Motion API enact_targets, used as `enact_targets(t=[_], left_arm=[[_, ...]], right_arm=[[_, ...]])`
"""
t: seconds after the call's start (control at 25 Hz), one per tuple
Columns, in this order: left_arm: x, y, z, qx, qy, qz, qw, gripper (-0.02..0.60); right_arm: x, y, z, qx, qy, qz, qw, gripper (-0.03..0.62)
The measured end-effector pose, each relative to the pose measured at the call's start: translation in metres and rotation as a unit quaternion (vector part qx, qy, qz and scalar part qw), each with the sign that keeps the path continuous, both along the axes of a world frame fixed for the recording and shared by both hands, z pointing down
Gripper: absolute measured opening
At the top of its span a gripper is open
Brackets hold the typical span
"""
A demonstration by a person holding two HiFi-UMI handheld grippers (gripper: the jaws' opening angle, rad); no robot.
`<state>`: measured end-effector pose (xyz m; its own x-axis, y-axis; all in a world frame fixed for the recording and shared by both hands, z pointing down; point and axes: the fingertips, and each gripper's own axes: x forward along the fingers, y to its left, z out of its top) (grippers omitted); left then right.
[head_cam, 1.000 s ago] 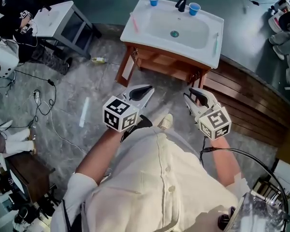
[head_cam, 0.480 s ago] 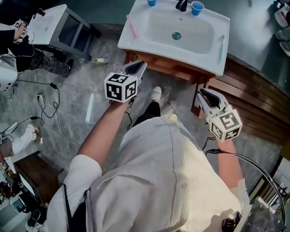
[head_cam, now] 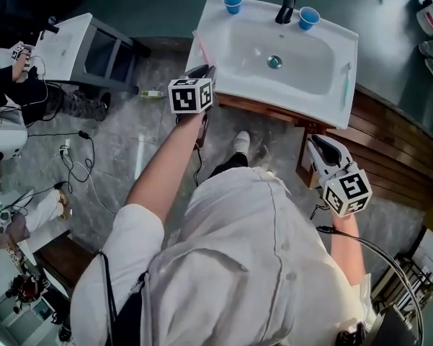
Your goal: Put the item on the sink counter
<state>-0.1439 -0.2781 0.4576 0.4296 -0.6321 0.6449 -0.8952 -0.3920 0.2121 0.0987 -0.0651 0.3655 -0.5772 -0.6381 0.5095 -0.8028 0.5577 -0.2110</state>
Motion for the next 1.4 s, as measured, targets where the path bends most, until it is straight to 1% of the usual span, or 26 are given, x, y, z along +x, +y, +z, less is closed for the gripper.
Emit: enact_targets(t=[0.16, 0.24, 0.4, 0.68, 0.84, 0.96, 1.12, 1.4], left_arm=[[-0.018, -0.033, 0.033, -0.032, 0.0, -0.037, 0.9988, 0.057], [-0.027, -0.045, 0.045, -0.043, -0.003, -0.049, 0.9979, 0.061], [-0.031, -0.062, 0.064, -0.059, -0.018, -0.048, 0.997, 0.071], [-0.038, -0.08, 0.088, -0.08, -0.053, -0.046, 0.9943, 0.071], [-0.043, -0.083, 0.095, -0.092, -0.056, -0.058, 0.9925, 0.069], [-0.043, -0.083, 0.096, -0.092, -0.062, -0.057, 0.9922, 0.054], [-0.044, -0.081, 0.095, -0.086, -0.065, -0.054, 0.9926, 0.049], [-0.043, -0.062, 0.086, -0.076, -0.059, -0.061, 0.9935, 0.049]], right_arm=[[-0.008, -0.015, 0.003, -0.014, 0.002, 0.014, 1.0, 0.052], [-0.012, -0.022, 0.002, -0.016, 0.003, 0.021, 1.0, 0.052], [-0.011, -0.028, 0.007, -0.027, 0.005, 0.045, 0.999, 0.052], [-0.016, -0.036, 0.013, -0.04, 0.006, 0.066, 0.997, 0.052], [-0.017, -0.04, 0.013, -0.041, 0.006, 0.07, 0.997, 0.052], [-0.016, -0.039, 0.014, -0.043, 0.005, 0.074, 0.996, 0.052], [-0.014, -0.034, 0.014, -0.044, 0.003, 0.075, 0.996, 0.052], [-0.009, -0.021, 0.017, -0.041, 0.0, 0.066, 0.997, 0.052]])
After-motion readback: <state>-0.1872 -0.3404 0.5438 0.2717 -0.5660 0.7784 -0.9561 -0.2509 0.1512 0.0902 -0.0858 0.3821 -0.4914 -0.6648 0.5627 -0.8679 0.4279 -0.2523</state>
